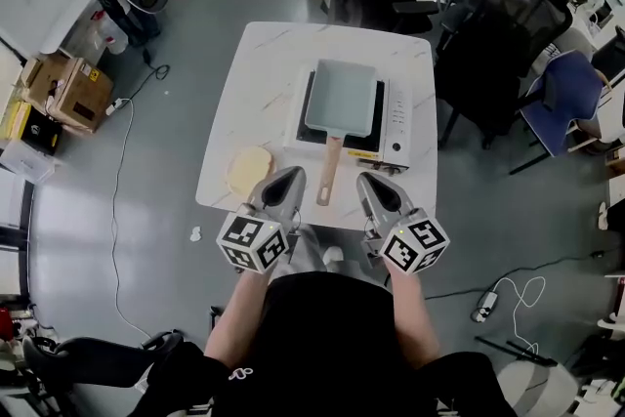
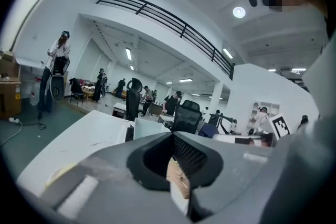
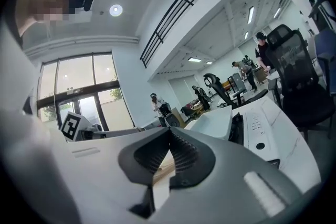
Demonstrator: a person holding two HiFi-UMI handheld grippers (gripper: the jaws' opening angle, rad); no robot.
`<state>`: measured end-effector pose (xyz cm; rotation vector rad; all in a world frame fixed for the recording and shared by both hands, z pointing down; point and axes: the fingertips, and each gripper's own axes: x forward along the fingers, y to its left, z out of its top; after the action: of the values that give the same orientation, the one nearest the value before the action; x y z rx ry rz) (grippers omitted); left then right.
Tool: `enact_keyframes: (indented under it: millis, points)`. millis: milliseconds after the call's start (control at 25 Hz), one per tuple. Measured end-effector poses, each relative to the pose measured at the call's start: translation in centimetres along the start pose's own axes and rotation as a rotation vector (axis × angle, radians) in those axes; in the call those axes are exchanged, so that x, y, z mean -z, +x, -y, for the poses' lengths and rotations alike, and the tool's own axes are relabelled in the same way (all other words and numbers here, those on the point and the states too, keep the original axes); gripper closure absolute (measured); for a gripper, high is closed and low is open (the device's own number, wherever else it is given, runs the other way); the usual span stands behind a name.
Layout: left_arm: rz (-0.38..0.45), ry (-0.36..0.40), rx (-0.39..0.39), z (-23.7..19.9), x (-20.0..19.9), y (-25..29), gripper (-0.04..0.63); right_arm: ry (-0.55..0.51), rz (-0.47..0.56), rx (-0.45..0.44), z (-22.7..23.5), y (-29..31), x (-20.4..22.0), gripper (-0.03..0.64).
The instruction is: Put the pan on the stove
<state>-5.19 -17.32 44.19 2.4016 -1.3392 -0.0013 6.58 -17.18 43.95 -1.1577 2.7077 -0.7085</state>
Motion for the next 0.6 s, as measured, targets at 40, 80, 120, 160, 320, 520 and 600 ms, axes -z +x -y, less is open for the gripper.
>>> enact_keyframes:
  millis: [40, 80, 120, 160, 320, 520, 600]
  points:
    - [0.000, 0.008, -0.012, 0.1, 0.0, 0.0, 0.594, -0.021, 0.000, 0.018, 0.0, 0.0, -0.1, 0.627]
    - [0.001, 0.017, -0.021, 0.1, -0.1, -0.1, 0.594, -0.046, -0.001, 0.036, 0.1, -0.1, -0.2, 0.627]
    - [0.004, 0.026, -0.027, 0.3, -0.1, -0.1, 0.594, -0.069, 0.000, 0.053, 0.1, -0.1, -0.3, 0.627]
    - [0.006, 0.034, -0.030, 0.5, -0.2, -0.1, 0.594, -0.091, 0.003, 0.066, 0.0, -0.1, -0.4, 0.627]
    - [0.007, 0.055, -0.026, 1.5, -0.5, -0.1, 0.594, -0.153, 0.017, 0.085, -0.5, -0.5, -1.1, 0.627]
    - [0.015, 0.065, -0.023, 2.0, -0.6, 0.1, 0.594, -0.173, 0.032, 0.100, -0.4, -0.7, -1.5, 0.627]
    - [0.019, 0.068, -0.028, 1.9, -0.8, -0.1, 0.594, -0.174, 0.035, 0.107, -0.3, -0.8, -1.5, 0.627]
